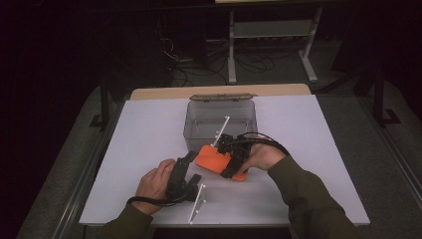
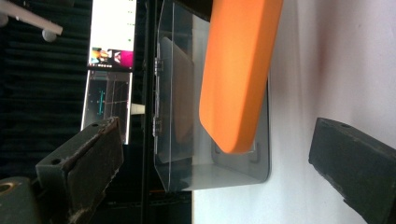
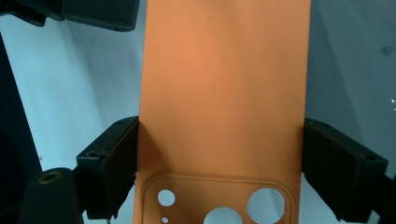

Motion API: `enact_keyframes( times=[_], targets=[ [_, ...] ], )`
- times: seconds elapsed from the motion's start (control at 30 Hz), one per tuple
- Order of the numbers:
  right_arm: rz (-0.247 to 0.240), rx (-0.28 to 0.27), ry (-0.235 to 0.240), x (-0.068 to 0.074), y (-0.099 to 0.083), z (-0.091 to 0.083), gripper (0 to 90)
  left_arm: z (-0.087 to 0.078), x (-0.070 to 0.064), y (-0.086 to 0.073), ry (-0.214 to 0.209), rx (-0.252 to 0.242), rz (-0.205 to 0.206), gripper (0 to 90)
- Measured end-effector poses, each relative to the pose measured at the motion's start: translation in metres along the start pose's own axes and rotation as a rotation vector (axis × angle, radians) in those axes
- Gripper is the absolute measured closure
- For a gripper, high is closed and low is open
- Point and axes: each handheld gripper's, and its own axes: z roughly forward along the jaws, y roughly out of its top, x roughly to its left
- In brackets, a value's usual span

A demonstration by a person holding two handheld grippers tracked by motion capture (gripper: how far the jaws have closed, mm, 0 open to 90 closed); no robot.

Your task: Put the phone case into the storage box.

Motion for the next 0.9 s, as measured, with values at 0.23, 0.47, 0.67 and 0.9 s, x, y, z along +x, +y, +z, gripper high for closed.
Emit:
enact_keyframes(
  times=[0.23,0.47,0.67,0.9],
  targets=[
    [0.005,0.006,-0.002,0.000,0.003,0.000,15.4,0.003,0.000,0.004,0.005,-0.005,0.006,5.4],
    [0.012,0.010,0.002,0.001,0.005,0.000,15.4,0.004,0.000,0.008,0.016,0.000,0.023,9.5],
    [0.009,0.010,0.000,0.000,0.006,0.001,15.4,0.005,-0.001,0.010,0.016,0.007,0.037,15.2],
    [0.005,0.006,-0.001,-0.001,0.006,0.001,15.4,0.008,-0.003,0.014,0.016,0.003,0.046,23.0]
  ],
)
